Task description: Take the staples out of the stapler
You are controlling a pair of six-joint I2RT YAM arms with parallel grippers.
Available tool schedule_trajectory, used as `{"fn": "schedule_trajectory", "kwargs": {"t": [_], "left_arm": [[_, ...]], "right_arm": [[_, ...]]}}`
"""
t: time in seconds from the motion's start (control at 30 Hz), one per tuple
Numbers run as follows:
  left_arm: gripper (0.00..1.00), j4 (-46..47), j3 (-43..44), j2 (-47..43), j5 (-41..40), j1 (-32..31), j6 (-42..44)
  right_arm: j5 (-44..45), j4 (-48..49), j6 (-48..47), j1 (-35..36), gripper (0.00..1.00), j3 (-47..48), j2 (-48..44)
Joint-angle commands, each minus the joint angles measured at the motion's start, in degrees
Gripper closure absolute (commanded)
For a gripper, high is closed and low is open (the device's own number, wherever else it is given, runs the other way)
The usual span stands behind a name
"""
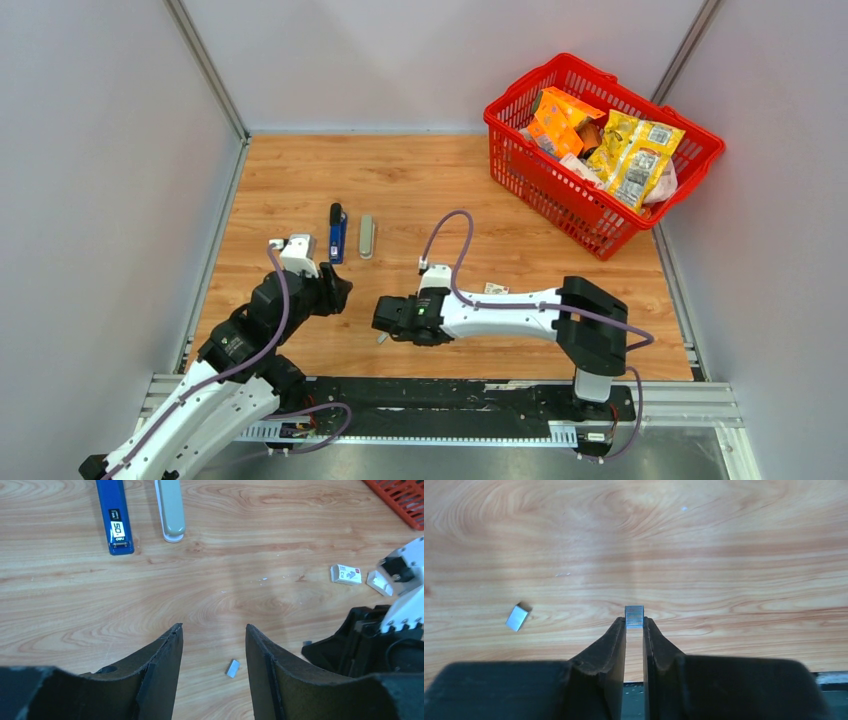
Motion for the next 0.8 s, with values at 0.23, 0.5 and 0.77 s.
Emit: {"fn": "schedule_trajectory", "kwargs": {"t": [0.23,0.5,0.77], "left_arm": [[0.43,1.1,2.3,1.2,-0.4,-0.1,0.7],[0.43,1.9,2.3,2.6,0.0,-0.1,0.9],[0.43,2.2,3.3,3.5,1.0,-0.1,1.6]], "right_arm": [[7.8,-4.9,0.8,-6.4,0.82,-9.1,-13.7],[8.4,-5.6,0.4,-12.6,0.8,-16.0,-21.6],[9.7,-6.1,0.3,-20.0,0.8,-21.4,-26.6]]}}
